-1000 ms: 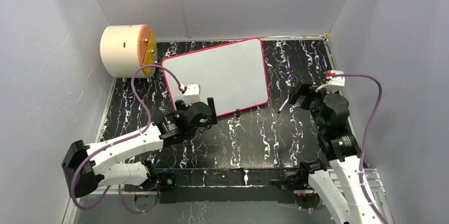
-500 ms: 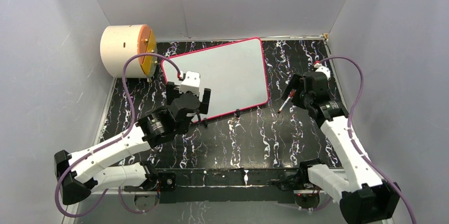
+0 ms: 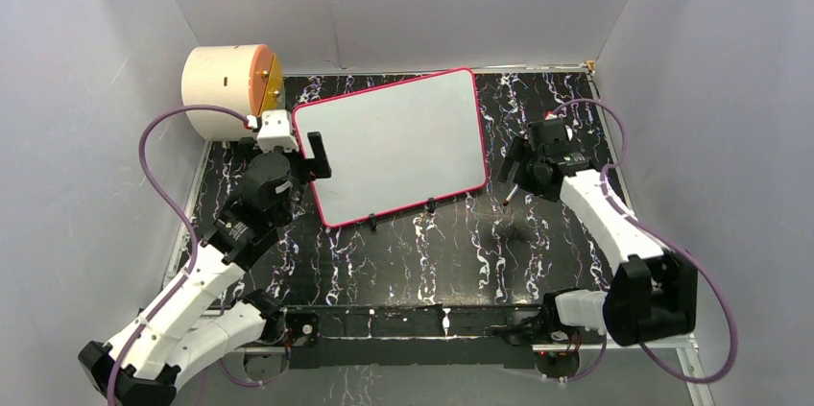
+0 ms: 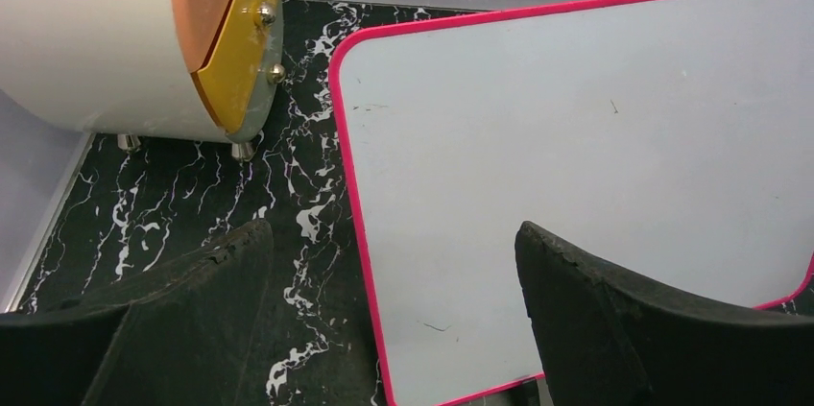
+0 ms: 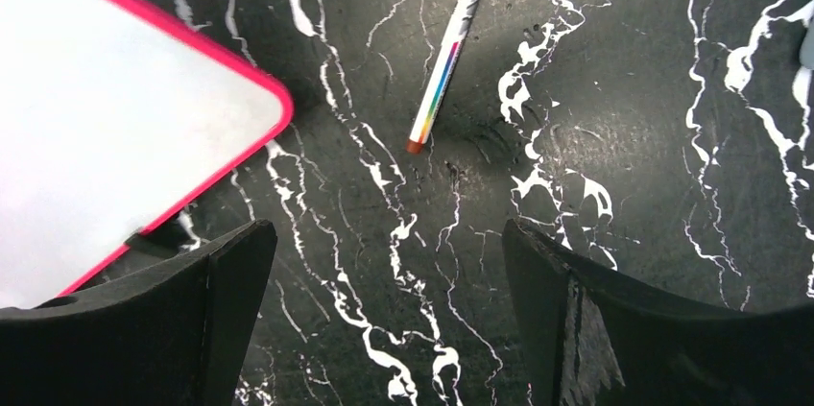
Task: Write a sentence on the whiteboard
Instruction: Pick up the whiteboard marker at the center of the board, then open the whiteboard marker.
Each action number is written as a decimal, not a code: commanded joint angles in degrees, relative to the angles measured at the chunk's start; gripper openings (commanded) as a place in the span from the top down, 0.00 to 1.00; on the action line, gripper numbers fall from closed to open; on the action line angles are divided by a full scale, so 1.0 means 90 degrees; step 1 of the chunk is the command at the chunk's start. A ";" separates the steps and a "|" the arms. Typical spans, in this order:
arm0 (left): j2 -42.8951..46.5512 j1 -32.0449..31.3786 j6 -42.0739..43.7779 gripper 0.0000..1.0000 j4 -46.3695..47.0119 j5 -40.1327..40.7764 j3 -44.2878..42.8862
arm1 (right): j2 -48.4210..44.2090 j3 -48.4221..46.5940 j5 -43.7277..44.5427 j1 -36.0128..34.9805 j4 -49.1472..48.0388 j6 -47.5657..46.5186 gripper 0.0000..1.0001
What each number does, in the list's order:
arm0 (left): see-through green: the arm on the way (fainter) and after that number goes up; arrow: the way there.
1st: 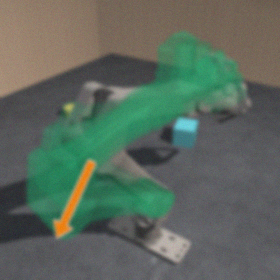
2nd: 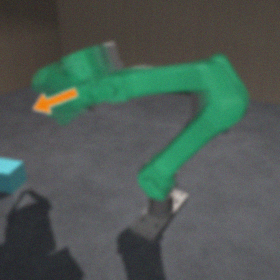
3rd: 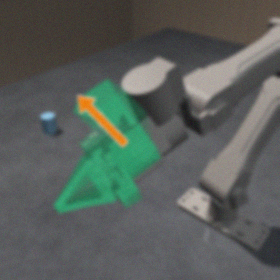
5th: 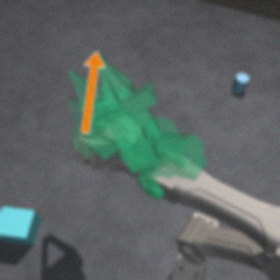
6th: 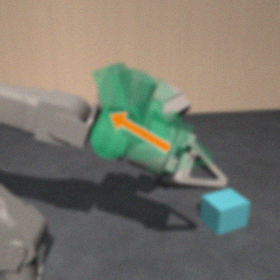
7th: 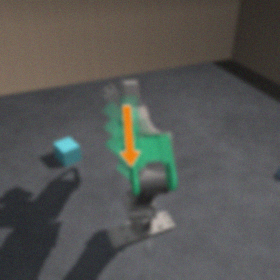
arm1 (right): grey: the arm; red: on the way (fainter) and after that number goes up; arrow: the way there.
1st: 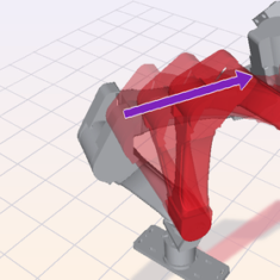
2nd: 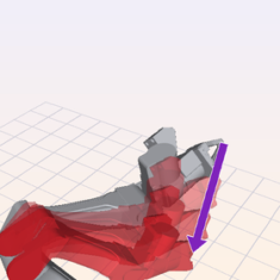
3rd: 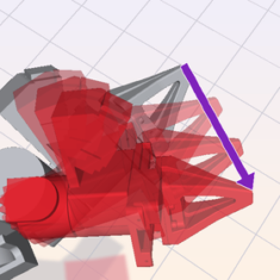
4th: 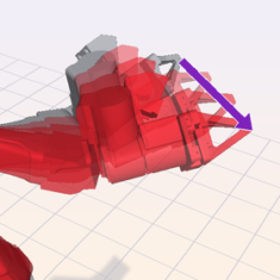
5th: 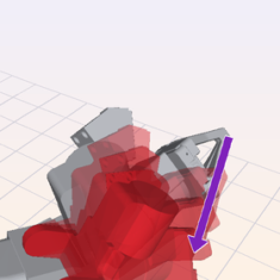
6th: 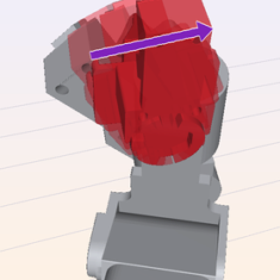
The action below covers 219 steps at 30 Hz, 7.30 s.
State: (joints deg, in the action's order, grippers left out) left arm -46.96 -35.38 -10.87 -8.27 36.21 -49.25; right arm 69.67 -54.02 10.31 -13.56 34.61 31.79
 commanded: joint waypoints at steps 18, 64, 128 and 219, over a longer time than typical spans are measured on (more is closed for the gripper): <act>0.0420 0.0766 0.0202 0.07 0.0342 -0.0850 0.0482 | 0.2936 -0.1060 0.0042 0.0565 -0.0038 0.0456 0.44; 0.0231 0.1030 -0.0866 0.08 -0.0123 -0.4247 0.0418 | 0.1654 -0.1848 0.0873 -0.1998 0.1203 -0.0797 1.00; -0.1058 0.0815 -0.5559 1.00 0.2297 -0.6434 0.1389 | 0.0882 -0.1875 -0.0965 -0.4865 -0.1120 -0.4130 0.88; 0.0179 0.0796 -0.8426 1.00 0.5882 -0.4408 0.3647 | -0.0856 0.2099 -0.4459 -0.2906 -0.8578 0.2447 1.00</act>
State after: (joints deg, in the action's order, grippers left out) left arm -46.89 -28.75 -87.09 44.10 -10.26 -17.85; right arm 66.43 -35.77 -28.03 -40.14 -39.44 54.65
